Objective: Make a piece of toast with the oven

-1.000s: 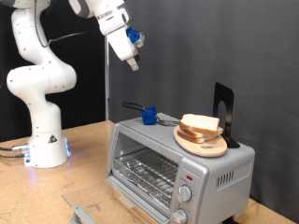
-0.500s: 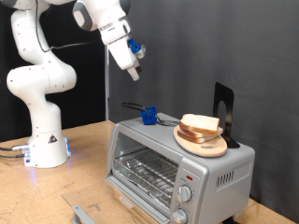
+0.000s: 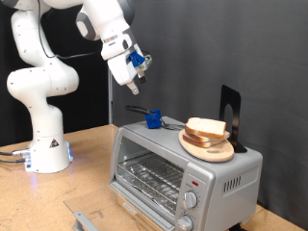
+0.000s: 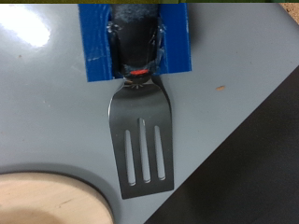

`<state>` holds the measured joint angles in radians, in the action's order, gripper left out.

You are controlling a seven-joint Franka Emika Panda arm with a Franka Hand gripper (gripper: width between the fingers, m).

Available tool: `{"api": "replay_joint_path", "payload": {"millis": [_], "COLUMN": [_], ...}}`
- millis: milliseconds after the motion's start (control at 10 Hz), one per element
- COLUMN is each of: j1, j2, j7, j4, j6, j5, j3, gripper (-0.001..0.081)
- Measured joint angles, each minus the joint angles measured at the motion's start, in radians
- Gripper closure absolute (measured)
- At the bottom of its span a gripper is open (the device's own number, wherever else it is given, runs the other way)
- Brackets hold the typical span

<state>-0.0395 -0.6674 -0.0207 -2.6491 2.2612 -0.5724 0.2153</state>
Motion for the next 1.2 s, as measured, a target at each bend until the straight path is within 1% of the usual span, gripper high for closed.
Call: {"api": "replay_joint_path", "payload": {"millis": [400,700,1000,1200], "j1": [-0.003,-0.004,-0.012,-0.021], "j2": [0.045,0.093,0.142,0.163], "j7": [0.001,0.003,0.010,0.017], "j4": [-0.029,-0.045,-0.049,-0.050], "j6": [0.122,0.203,0.259,0.275], "j5": [-0.006,-0.008,-0.020,-0.026], "j3": [0.051,0.075,0.088,0.089], "gripper": [0.0124,0.0124,0.0124,0.0124]}}
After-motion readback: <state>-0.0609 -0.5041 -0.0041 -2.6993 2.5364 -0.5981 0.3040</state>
